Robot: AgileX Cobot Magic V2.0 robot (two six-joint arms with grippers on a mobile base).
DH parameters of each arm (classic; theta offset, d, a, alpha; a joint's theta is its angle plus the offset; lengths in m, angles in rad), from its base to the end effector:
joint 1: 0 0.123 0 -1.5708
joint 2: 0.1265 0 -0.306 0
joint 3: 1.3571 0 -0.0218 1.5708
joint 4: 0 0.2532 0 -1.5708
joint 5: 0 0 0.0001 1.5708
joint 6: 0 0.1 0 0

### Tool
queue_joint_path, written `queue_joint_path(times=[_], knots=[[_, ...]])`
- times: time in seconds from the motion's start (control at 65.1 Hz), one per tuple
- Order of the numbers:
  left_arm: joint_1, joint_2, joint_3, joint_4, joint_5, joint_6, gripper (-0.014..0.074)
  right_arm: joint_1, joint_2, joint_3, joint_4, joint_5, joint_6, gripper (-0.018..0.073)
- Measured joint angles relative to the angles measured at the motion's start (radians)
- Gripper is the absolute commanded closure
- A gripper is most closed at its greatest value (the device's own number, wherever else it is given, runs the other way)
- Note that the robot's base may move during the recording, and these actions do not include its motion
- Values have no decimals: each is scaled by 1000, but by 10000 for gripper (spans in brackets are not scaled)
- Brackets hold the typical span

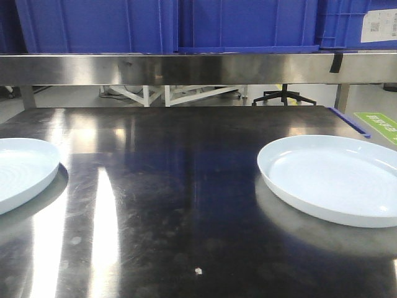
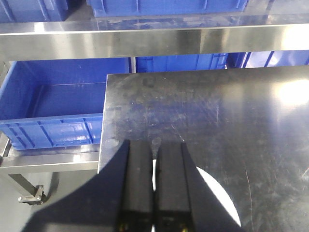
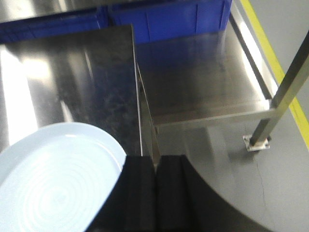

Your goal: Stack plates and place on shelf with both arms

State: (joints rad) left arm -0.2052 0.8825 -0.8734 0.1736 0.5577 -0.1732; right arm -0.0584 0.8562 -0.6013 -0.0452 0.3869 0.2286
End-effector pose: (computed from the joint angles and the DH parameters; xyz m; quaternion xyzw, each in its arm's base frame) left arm 0.1745 -0.0270 0.3780 0.0527 0.8509 -0.0212 0.5223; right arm 0.1681 -0.0115 0.3041 0.1109 0.8665 0.0238 0.4861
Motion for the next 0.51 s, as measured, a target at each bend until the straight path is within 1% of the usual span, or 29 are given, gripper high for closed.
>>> queue_joint_path(times=[0.2, 0.445, 0.507], knots=[[0, 0, 0, 0, 0, 0, 511, 0, 74, 0, 45, -14, 0, 504], [0, 0, 0, 2, 0, 0, 511, 0, 86, 0, 45, -16, 0, 502], [0, 0, 0, 2, 0, 0, 511, 0, 86, 0, 45, -18, 0, 474]])
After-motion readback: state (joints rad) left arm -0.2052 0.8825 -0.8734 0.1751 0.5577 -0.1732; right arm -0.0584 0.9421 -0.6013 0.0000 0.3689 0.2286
